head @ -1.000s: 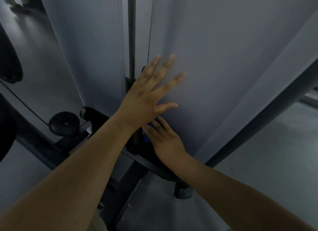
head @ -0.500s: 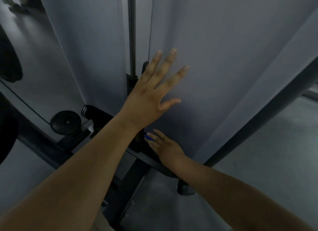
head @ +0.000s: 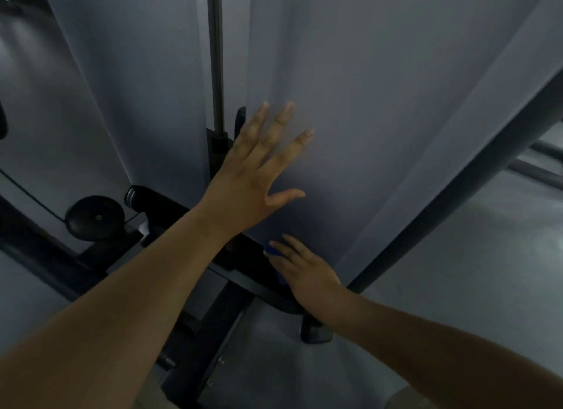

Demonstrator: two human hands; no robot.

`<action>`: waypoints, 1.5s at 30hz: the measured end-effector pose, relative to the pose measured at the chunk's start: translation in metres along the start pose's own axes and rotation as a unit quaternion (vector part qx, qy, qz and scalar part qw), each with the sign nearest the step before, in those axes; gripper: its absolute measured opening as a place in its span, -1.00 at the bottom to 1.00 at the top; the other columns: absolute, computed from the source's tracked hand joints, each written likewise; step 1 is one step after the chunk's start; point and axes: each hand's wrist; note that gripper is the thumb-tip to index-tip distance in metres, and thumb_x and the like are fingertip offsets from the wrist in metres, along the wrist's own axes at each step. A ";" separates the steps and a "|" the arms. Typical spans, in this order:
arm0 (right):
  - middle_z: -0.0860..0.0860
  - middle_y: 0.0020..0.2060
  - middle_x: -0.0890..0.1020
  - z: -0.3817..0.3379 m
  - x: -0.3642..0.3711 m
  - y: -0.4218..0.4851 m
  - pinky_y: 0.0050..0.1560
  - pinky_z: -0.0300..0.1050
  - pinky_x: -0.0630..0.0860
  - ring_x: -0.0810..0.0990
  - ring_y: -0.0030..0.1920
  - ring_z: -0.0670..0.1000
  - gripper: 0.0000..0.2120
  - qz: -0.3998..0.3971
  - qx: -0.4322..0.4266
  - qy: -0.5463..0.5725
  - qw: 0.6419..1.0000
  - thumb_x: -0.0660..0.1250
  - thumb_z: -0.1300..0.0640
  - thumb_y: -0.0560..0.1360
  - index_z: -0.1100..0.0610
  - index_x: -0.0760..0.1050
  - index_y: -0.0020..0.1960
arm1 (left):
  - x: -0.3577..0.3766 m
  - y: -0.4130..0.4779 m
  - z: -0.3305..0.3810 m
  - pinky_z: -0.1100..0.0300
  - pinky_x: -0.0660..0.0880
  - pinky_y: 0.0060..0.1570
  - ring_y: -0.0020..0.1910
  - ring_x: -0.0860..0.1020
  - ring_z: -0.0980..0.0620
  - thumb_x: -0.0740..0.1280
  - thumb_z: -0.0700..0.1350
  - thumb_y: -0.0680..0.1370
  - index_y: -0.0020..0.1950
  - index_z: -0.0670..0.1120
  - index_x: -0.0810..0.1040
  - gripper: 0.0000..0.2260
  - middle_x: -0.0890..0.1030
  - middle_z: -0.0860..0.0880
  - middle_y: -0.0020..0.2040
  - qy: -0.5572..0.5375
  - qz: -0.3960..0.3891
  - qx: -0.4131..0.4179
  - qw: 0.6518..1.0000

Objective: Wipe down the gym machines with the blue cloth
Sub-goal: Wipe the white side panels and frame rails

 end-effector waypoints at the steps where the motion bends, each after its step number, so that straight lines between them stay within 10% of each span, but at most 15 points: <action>1: 0.05 0.69 0.30 0.003 -0.014 -0.002 0.74 0.10 -0.08 0.03 0.75 0.01 -0.46 0.059 0.030 -0.001 0.998 0.05 0.15 0.71 0.15 0.32 0.68 | 0.000 -0.001 0.000 -0.37 0.04 0.69 0.76 -0.02 -0.34 0.48 0.25 0.63 0.76 -0.01 0.24 -0.19 0.06 -0.19 0.77 0.011 0.004 0.000 1.000; 4: 0.06 0.69 0.31 0.009 -0.054 -0.005 0.74 0.20 -0.03 0.19 0.72 0.14 -0.42 0.184 0.073 -0.053 0.979 0.10 0.22 0.68 0.19 0.25 0.71 | 0.001 -0.001 0.002 -0.40 -0.02 0.68 0.76 -0.02 -0.30 0.44 0.28 0.65 0.76 0.06 0.25 -0.24 0.03 -0.12 0.77 0.035 0.008 0.006 0.999; 10: 0.10 0.73 0.19 0.007 -0.020 -0.038 0.73 0.19 -0.22 -0.01 0.75 0.21 -0.37 -0.009 0.002 -0.086 0.996 0.15 0.15 0.71 0.24 0.10 0.73 | 0.005 0.000 0.005 -0.37 -0.06 0.70 0.77 -0.05 -0.27 0.48 0.23 0.65 0.76 0.05 0.25 -0.24 0.04 -0.12 0.79 0.017 0.004 -0.004 1.000; 16: 0.10 0.74 0.15 0.027 -0.085 -0.048 0.74 0.14 0.00 0.09 0.74 0.18 -0.46 0.162 0.076 -0.111 0.978 0.00 0.18 0.77 0.23 0.14 0.74 | 0.000 0.000 0.010 -0.38 -0.06 0.69 0.76 -0.13 -0.26 0.49 0.16 0.64 0.77 0.06 0.23 -0.23 0.04 -0.13 0.79 0.010 -0.006 -0.006 1.000; 23: 0.09 0.72 0.22 0.028 -0.052 -0.075 0.75 0.18 -0.12 0.11 0.74 0.19 -0.44 0.088 -0.001 -0.166 0.982 0.19 0.14 0.70 0.23 0.29 0.69 | 0.002 -0.002 0.021 -0.38 -0.06 0.69 0.77 -0.10 -0.31 0.50 0.09 0.64 0.78 0.03 0.19 -0.21 -0.01 -0.13 0.80 0.000 -0.009 -0.022 1.000; 30: 0.02 0.71 0.26 0.052 -0.090 -0.088 0.71 0.31 -0.16 0.17 0.72 0.08 -0.45 0.187 0.079 -0.129 0.971 -0.01 0.21 0.72 0.16 0.34 0.68 | 0.003 0.000 0.031 -0.42 -0.03 0.67 0.76 -0.12 -0.33 0.51 0.11 0.62 0.79 0.00 0.15 -0.16 -0.04 -0.17 0.79 -0.011 -0.020 -0.034 0.999; 36: 0.02 0.70 0.29 0.059 -0.063 -0.099 0.68 0.37 -0.31 0.03 0.75 0.12 -0.44 0.071 -0.047 -0.215 0.973 0.23 -0.18 0.72 0.08 0.41 0.63 | 0.005 0.000 0.036 -0.42 -0.05 0.67 0.76 -0.16 -0.33 0.55 0.05 0.59 0.79 0.00 0.13 -0.11 -0.12 -0.12 0.79 -0.022 -0.019 -0.043 0.999; 45: -0.01 0.68 0.32 0.077 -0.094 -0.100 0.69 0.38 -0.17 0.20 0.71 0.06 -0.57 0.203 0.030 -0.139 0.969 0.16 0.23 0.71 0.08 0.51 0.54 | 0.006 0.001 0.039 -0.38 -0.10 0.69 0.76 -0.18 -0.31 0.56 0.11 0.59 0.80 0.03 0.09 -0.08 -0.18 -0.08 0.79 -0.035 -0.022 -0.041 0.998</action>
Point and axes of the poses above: each hand's wrist, its own y-axis towards the middle knuckle, its own x-axis out of the palm, z = x × y
